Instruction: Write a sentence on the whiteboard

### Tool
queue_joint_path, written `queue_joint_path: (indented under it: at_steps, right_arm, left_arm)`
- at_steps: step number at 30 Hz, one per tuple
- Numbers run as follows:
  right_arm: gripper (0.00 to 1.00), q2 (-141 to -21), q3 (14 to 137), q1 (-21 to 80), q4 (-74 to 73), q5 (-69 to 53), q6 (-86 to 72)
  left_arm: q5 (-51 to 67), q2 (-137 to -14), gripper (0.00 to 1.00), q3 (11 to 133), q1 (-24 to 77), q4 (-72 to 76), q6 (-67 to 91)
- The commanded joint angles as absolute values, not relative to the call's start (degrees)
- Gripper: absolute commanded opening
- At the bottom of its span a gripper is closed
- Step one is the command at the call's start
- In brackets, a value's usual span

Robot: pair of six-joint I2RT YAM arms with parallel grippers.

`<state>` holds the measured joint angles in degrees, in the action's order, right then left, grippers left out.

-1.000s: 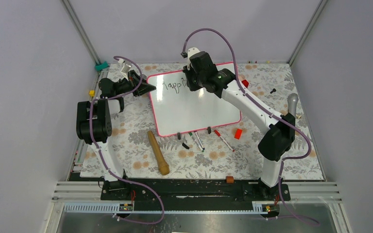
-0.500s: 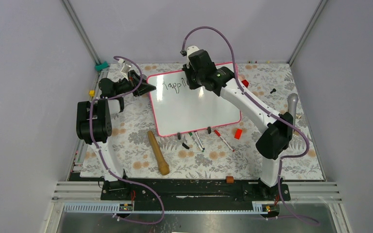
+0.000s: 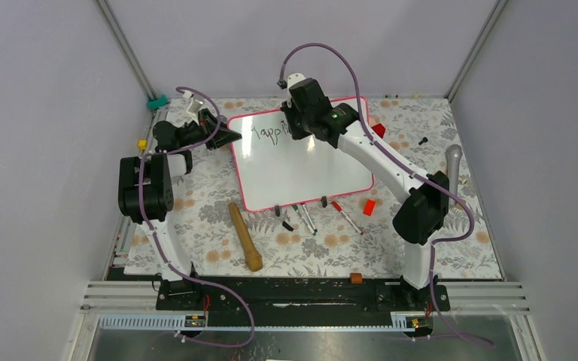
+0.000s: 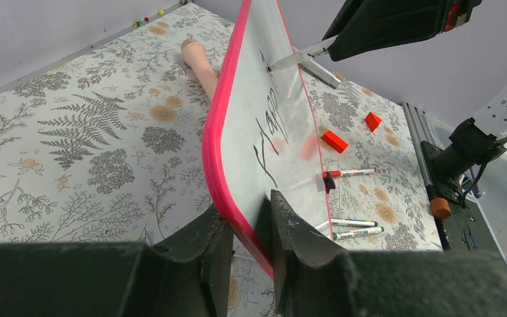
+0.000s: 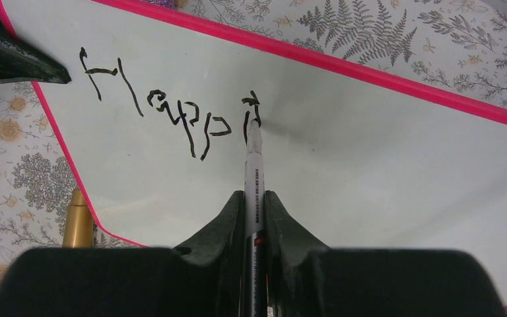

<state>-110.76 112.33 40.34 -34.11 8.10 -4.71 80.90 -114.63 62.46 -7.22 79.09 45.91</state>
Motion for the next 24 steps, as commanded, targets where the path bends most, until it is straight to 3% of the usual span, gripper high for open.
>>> queue_joint_path:
  at_steps: [1,16,24]
  right_arm:
    - [0.0,-109.9,112.8,40.1,-34.2,10.0,-3.7]
    - [0.0,-106.5,106.0,40.0,-33.2,9.2,-4.1]
    - [0.0,-107.7,108.9,40.1,-33.3,9.5,-4.0]
  left_arm:
    - [94.8,-115.8,0.0,61.0,-6.5,83.8,37.7]
    - [94.8,-115.7,0.0,60.9,-6.5,83.8,37.7]
    - [94.8,-115.7,0.0,60.9,-6.5,83.8,37.6]
